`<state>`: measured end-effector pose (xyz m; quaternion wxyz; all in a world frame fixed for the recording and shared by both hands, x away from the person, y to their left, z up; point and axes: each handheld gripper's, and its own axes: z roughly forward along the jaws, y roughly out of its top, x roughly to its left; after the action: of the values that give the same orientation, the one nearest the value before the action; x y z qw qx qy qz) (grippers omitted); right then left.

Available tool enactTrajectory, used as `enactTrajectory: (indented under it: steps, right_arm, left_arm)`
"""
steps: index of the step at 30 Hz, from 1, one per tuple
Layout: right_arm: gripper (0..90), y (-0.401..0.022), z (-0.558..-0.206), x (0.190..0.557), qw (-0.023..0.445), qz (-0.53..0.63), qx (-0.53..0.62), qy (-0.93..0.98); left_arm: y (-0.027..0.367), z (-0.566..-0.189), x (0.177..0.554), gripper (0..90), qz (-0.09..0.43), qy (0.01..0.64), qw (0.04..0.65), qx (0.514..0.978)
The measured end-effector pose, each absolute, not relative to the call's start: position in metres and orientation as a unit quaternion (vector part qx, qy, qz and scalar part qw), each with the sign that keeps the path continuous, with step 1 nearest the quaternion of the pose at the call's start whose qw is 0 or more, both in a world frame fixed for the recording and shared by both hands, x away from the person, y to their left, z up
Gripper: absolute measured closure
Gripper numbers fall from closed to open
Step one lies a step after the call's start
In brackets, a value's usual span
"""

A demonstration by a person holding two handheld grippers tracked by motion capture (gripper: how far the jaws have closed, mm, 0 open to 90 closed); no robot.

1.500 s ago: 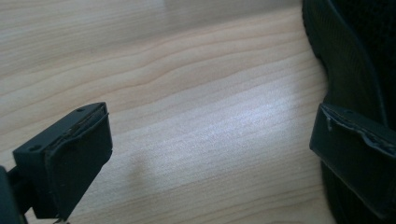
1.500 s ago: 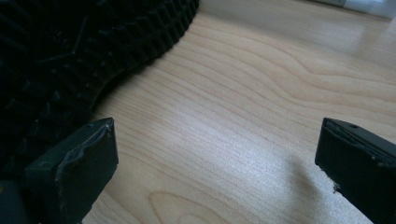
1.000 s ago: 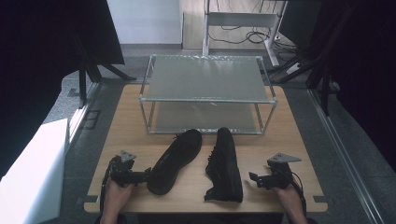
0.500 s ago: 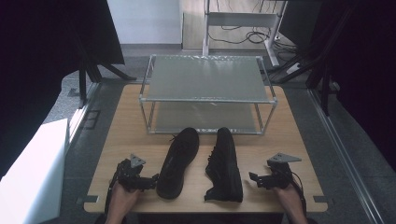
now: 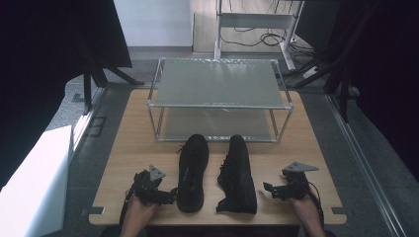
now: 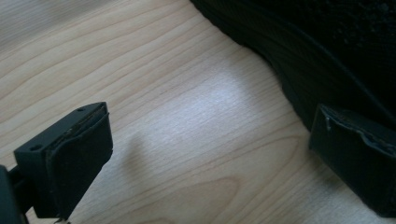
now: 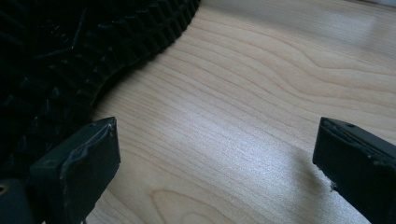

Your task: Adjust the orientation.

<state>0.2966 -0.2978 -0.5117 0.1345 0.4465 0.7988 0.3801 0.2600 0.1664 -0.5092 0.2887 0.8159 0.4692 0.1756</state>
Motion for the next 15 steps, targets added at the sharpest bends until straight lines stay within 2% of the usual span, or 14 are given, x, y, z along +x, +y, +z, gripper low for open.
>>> enactTrajectory:
  steps: [11, 15]
  right_arm:
    - [1.2, -0.298, -0.512, 0.297, 0.136, 0.379, 0.446, 0.799]
    - [1.2, -0.298, -0.512, 0.297, 0.136, 0.380, 0.448, 0.798]
  left_arm:
    - [0.145, -0.512, 0.259, 0.0, 0.173, 0.447, 0.285, 0.830]
    - [0.148, -0.510, 0.260, 0.0, 0.171, 0.449, 0.292, 0.827]
